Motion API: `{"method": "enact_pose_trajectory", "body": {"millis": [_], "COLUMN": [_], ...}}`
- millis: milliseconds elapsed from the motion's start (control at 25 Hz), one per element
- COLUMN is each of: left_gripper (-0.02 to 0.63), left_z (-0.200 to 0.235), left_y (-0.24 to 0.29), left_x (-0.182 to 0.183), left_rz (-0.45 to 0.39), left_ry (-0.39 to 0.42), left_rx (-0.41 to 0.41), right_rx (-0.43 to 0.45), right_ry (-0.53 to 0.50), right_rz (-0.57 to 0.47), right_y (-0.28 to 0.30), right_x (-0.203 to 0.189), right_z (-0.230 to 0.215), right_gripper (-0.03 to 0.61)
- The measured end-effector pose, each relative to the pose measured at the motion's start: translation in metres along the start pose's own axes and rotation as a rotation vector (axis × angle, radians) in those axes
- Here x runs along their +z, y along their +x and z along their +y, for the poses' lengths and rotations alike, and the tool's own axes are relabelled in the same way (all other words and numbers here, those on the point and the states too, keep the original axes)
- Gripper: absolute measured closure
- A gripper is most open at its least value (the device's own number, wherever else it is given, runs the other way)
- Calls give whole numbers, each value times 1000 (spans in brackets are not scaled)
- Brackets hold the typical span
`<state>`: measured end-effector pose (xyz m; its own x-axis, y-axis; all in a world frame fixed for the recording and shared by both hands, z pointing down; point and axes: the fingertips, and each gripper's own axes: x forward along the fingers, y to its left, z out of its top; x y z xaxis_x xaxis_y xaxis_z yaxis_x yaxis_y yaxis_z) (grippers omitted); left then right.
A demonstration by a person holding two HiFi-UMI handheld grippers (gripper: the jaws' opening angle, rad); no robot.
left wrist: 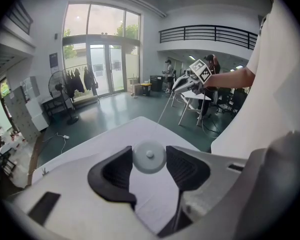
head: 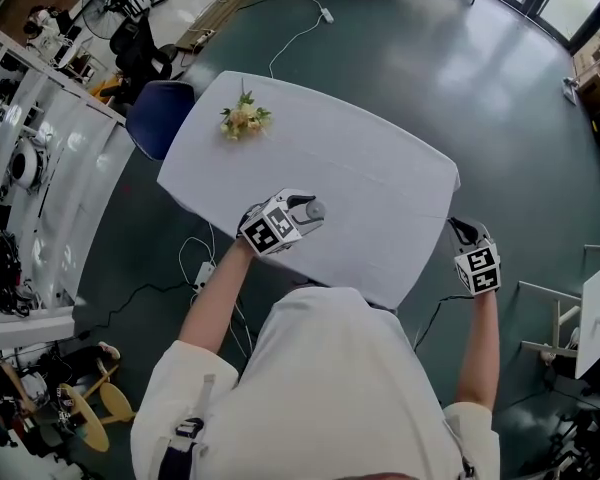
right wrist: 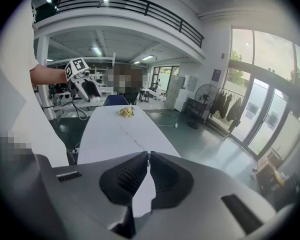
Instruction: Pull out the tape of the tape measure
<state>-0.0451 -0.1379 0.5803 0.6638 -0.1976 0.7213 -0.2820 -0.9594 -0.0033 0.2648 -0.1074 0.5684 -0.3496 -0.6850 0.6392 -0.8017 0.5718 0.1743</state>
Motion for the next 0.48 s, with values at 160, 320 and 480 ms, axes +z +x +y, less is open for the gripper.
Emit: {"method": "enact_pose_trajectory", "body": {"millis": [160, 320, 480], "left_gripper": [397, 397, 397], "left_z": [-1, -4, -4], "left_y": [-4, -2, 1], "left_x": [-2, -3, -7], "left_rz": [-1, -3, 5], "left_ry": [-5, -11, -16], "left_rx": [-1, -3, -8], "right_rx": [-5, -3, -2], "right_ry": [6, 15, 26], "right_rz": [5, 11, 18], "right_y": [3, 4, 8], "right_x": [0, -6, -10], "right_z": [3, 3, 5], "right_gripper": [537, 537, 537]}}
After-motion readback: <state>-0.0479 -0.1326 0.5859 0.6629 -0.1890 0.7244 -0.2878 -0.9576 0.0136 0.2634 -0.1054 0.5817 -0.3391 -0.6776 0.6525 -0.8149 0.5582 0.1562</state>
